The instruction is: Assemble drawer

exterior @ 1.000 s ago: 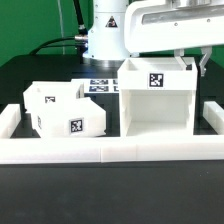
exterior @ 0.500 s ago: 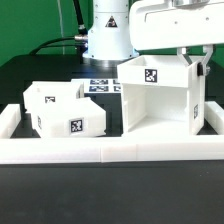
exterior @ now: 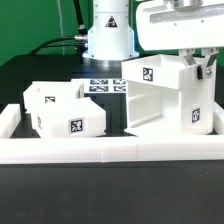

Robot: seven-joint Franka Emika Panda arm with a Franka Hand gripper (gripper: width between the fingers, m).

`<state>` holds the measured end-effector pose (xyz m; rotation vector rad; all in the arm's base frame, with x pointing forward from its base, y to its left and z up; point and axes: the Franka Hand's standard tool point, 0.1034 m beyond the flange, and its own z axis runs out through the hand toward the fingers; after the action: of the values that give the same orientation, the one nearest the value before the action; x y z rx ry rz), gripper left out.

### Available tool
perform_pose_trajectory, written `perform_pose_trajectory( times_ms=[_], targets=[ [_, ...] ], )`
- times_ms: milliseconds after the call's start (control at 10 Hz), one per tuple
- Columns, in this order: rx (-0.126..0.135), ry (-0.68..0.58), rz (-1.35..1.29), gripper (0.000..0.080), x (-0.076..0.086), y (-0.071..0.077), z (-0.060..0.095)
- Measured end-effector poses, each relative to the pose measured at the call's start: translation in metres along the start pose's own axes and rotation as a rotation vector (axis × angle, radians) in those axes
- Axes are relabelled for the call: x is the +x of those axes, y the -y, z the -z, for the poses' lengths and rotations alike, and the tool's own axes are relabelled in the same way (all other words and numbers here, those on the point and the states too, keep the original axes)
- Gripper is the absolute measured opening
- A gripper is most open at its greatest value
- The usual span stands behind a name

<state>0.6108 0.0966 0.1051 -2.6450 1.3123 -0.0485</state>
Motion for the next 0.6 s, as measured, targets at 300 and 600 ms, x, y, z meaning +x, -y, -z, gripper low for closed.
perform_pose_trajectory(
  times_ms=[300, 600],
  targets=[
    [0.018, 0.025, -0.246, 0.0039, -0.0020, 0.0019, -0.0004],
    [0.023, 0.057, -0.500, 0.0039, -0.0014, 0.0011, -0.0041]
  ],
)
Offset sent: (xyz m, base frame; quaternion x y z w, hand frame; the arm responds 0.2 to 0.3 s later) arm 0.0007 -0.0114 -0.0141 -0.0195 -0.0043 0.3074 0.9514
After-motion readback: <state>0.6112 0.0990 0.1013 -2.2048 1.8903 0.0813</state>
